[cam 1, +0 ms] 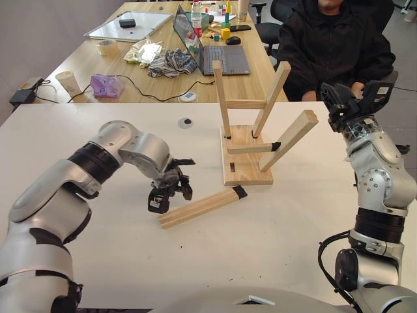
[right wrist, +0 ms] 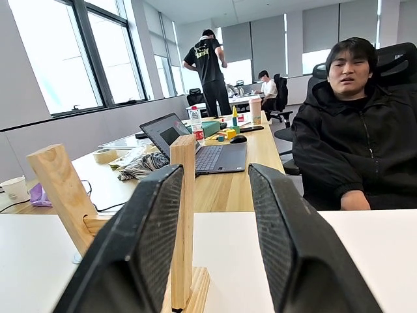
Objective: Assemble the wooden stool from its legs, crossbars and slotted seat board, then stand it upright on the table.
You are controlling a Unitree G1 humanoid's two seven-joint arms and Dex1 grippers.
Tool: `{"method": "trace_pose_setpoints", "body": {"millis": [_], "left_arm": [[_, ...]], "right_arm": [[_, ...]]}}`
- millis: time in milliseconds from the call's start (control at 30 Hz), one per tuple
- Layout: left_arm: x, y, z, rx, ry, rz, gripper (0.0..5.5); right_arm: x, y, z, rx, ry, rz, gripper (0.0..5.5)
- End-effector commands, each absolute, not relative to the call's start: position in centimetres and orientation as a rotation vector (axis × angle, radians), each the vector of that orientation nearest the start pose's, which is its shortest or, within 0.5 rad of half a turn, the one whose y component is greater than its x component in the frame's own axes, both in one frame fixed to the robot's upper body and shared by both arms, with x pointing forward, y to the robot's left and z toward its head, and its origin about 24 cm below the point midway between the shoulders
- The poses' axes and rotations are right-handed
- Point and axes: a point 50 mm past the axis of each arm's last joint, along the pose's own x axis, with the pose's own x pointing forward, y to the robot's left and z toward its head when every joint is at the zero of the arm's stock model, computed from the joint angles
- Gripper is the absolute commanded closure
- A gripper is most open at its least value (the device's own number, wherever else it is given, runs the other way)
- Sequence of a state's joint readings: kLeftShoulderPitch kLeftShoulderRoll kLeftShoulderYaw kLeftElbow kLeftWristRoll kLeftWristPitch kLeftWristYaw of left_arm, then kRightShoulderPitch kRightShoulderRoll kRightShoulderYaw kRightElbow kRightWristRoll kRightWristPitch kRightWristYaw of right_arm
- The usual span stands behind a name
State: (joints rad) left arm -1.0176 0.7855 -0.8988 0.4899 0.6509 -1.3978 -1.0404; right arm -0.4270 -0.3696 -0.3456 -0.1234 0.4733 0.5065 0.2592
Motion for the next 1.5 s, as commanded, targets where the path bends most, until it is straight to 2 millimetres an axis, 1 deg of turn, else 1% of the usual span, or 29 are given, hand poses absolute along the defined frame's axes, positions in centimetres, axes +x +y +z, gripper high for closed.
{"method": "trace_pose_setpoints", "body": {"millis": [33,67,100,167,267,333,433,500,567,667,767,833,867,900,967,1000,1033,1100,1200,1300,1367,1433,1467,1500], "left_arm": [[26.9,16.5,12.3,-2.072,0.558,2.244,2.50],[26.2,16.2,12.3,-2.013,0.608,2.237,2.27],[25.9,15.3,12.4,-1.989,0.664,2.207,2.15],[25.8,13.3,13.0,-1.988,0.760,2.126,1.70],[26.1,11.7,13.1,-1.960,0.844,2.038,1.70],[26.4,11.4,12.8,-1.930,0.846,1.997,1.70],[26.9,11.1,12.3,-1.910,0.794,1.935,1.70],[27.0,11.6,11.6,-1.900,0.750,1.914,1.70],[26.8,11.8,11.0,-1.882,0.747,1.892,1.70],[26.2,11.7,10.5,-1.853,0.804,1.866,1.70],[25.9,10.5,11.1,-1.847,0.910,1.819,1.70],[25.8,10.1,11.2,-1.837,0.947,1.803,1.70],[25.7,10.2,11.0,-1.817,0.947,1.806,1.70],[25.4,10.6,10.2,-1.786,0.916,1.820,1.70],[24.6,12.1,7.9,-1.722,0.832,1.876,1.70],[24.2,12.8,7.0,-1.699,0.800,1.907,1.70],[23.9,13.4,6.5,-1.683,0.784,1.924,1.70],[23.8,14.2,6.3,-1.678,0.769,1.953,1.70],[23.4,14.9,5.7,-1.697,0.771,2.004,2.22],[23.1,14.9,5.5,-1.726,0.799,2.057,2.70],[23.0,14.9,5.4,-1.733,0.814,2.086,2.88],[22.8,14.3,5.7,-1.707,0.905,2.127,2.96],[22.4,13.8,6.2,-1.670,0.985,2.157,3.00],[21.8,13.3,6.7,-1.591,1.081,2.181,3.10]], "right_arm": [[30.4,-24.1,18.1,0.135,-0.163,0.163,3.65],[30.5,-24.0,18.1,0.134,-0.162,0.168,3.65],[30.6,-23.9,18.1,0.133,-0.160,0.174,3.65],[30.6,-23.8,18.0,0.133,-0.152,0.181,3.65],[30.6,-23.7,17.9,0.133,-0.143,0.191,3.65],[30.5,-23.7,17.9,0.136,-0.142,0.191,3.65],[30.3,-23.5,17.8,0.146,-0.139,0.188,3.65],[30.2,-23.4,17.6,0.151,-0.133,0.188,3.65],[30.0,-23.5,17.5,0.152,-0.127,0.181,3.65],[30.0,-23.6,17.5,0.151,-0.118,0.180,3.65],[30.3,-23.3,17.5,0.149,-0.111,0.188,3.65],[30.5,-23.1,17.5,0.148,-0.105,0.198,3.65],[30.6,-23.0,17.5,0.147,-0.102,0.203,3.65],[30.6,-23.0,17.6,0.144,-0.101,0.207,3.65],[30.5,-23.2,17.6,0.140,-0.099,0.207,3.65],[30.5,-23.2,17.6,0.138,-0.097,0.206,3.65],[30.5,-23.3,17.6,0.138,-0.095,0.207,3.65],[30.5,-23.4,17.6,0.137,-0.093,0.205,3.65],[30.7,-23.4,17.6,0.136,-0.091,0.201,3.65],[30.8,-23.5,17.5,0.131,-0.090,0.198,3.65],[31.0,-23.6,17.5,0.128,-0.088,0.197,3.65],[31.3,-23.7,17.6,0.120,-0.086,0.197,3.65],[31.4,-23.8,17.7,0.117,-0.085,0.196,3.65],[31.6,-23.9,17.7,0.113,-0.085,0.193,3.65]]}}
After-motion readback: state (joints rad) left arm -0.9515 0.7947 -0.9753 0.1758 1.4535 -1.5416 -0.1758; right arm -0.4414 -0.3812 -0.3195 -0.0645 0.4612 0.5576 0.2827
